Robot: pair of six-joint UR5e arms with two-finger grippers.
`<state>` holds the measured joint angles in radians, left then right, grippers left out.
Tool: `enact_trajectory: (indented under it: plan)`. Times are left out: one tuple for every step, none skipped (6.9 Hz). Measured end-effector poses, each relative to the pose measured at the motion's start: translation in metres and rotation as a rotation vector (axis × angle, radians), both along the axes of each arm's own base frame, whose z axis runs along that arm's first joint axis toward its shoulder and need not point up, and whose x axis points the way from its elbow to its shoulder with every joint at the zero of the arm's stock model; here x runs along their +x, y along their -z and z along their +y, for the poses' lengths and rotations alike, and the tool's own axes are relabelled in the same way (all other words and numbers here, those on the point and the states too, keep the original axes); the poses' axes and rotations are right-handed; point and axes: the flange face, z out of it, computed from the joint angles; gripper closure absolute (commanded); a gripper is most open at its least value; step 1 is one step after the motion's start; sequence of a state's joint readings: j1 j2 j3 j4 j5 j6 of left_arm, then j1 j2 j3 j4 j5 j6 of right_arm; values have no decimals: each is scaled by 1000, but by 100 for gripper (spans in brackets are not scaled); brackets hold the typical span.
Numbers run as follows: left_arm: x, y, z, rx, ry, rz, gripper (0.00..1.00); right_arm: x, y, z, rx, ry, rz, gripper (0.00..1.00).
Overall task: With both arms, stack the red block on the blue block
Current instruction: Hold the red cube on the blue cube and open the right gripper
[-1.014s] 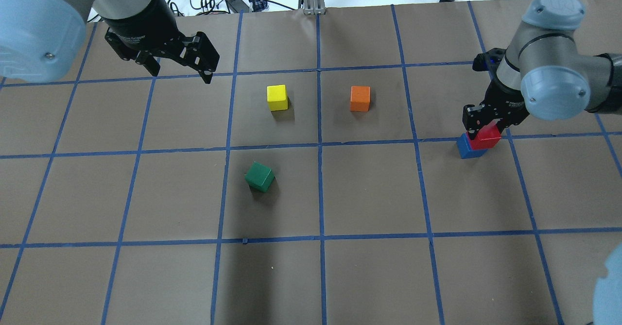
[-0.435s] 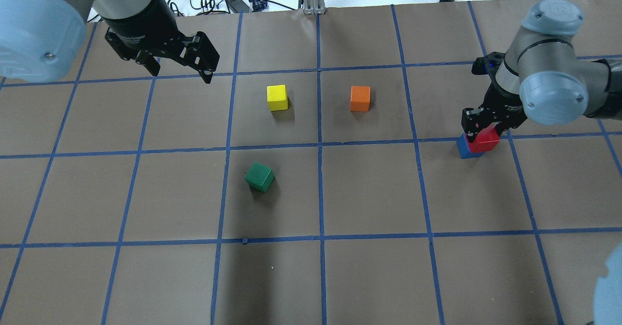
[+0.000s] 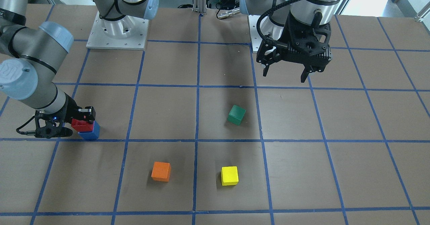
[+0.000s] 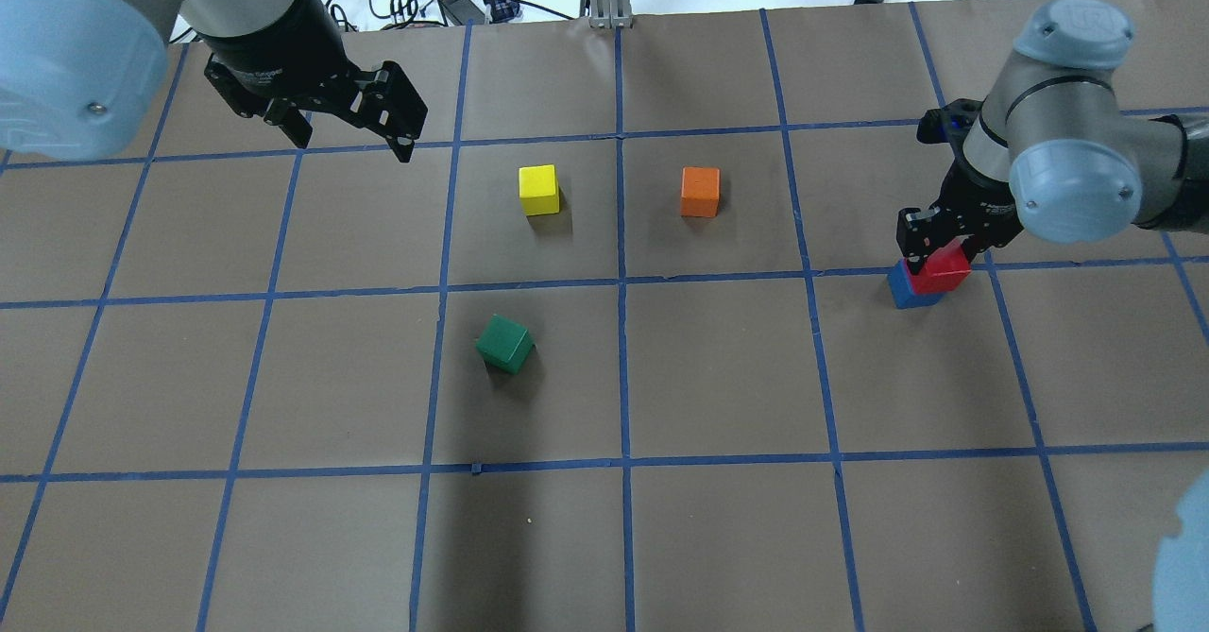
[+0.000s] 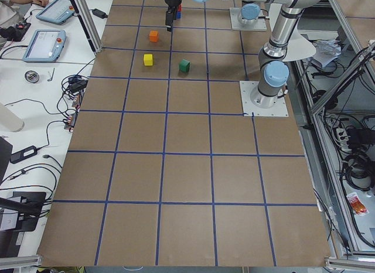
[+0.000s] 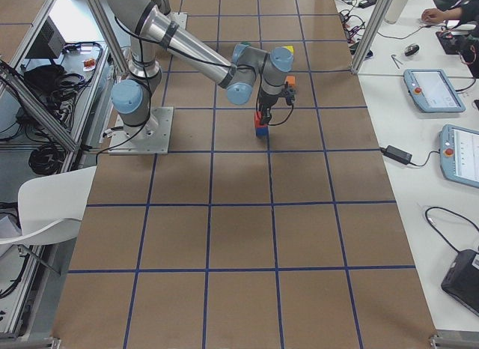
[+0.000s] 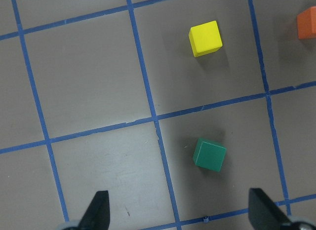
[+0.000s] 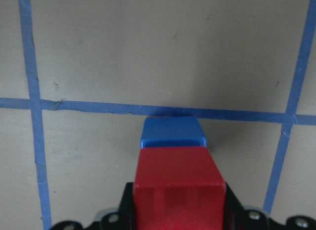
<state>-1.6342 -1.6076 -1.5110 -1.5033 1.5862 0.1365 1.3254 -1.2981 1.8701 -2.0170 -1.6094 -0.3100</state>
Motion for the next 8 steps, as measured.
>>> enact_trajectory:
  plan:
    - [0,0,0,0,0,0,0,0,0,0,-2,1,1,88]
    - [0,0,0,0,0,0,0,0,-1,-1,-5,2,1,88]
    - [0,0,0,-1,0,0,0,0,-1,-1,-7,3,1,85]
    - [0,-1,0,0,0,-2,0,0,-1,-2,-8,4,2,75]
    - [1,-1,0,2,-1,-5,0,0,-1,-2,-8,5,2,56]
    - [1,-1,0,0,-1,-5,0,0,-1,-2,-7,6,2,37]
    - [0,-2,0,-4,1,-4,0,0,0,-1,-6,8,2,23]
    - [0,-3,0,-6,2,-3,0,0,0,-2,-6,7,2,11]
